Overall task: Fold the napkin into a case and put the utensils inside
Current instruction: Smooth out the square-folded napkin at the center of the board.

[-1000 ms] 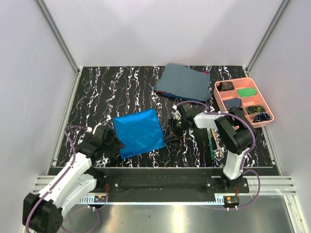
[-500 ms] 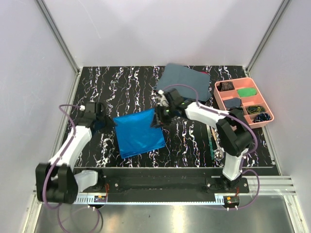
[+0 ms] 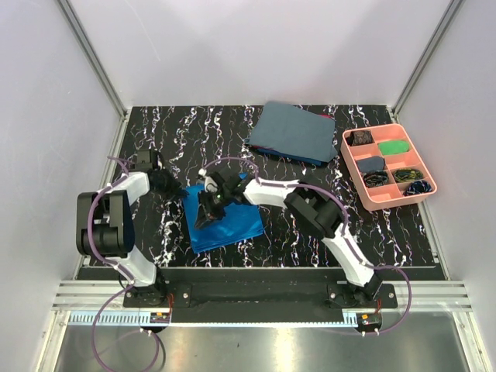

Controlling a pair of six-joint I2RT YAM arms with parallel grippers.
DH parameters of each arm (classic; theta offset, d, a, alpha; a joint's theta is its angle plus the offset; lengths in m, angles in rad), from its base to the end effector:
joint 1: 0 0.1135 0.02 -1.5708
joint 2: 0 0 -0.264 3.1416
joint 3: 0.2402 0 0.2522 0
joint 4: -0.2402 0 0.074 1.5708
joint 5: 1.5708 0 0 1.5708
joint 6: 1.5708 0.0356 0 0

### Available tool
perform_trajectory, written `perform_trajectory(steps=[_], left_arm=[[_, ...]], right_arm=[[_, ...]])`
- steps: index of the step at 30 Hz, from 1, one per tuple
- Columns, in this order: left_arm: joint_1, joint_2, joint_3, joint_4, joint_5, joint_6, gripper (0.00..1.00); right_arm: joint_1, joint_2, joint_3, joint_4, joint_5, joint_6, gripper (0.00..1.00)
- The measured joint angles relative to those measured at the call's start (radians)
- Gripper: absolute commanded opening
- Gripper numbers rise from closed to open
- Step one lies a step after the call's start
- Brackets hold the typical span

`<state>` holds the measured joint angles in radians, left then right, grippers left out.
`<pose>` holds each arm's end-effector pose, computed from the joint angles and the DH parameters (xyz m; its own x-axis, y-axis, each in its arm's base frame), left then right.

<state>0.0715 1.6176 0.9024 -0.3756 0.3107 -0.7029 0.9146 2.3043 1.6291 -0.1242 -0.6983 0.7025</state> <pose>0.3064 0.0110 0.1662 -0.7221 -0.6688 -0.1770 -0.5164 0.6913 -0.5054 0.2845 0.4070 0.1307 -0.9026 -0.3610 -0.2343 -0.3893 0.4527 0.8022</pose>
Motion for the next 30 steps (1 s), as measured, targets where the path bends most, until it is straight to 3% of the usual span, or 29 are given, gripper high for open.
perform_trajectory(steps=[7,21,30], left_arm=[[0.001,0.06,0.0,0.034,0.038,0.007,0.15],[0.001,0.108,0.001,0.075,0.07,0.002,0.15],[0.001,0.144,0.038,0.085,0.082,-0.002,0.15]], right_arm=[[0.029,0.051,0.023,0.023,-0.024,0.016,0.22],[0.07,0.051,-0.124,0.244,-0.092,0.108,0.2],[0.071,0.016,-0.121,0.171,-0.063,0.067,0.23]])
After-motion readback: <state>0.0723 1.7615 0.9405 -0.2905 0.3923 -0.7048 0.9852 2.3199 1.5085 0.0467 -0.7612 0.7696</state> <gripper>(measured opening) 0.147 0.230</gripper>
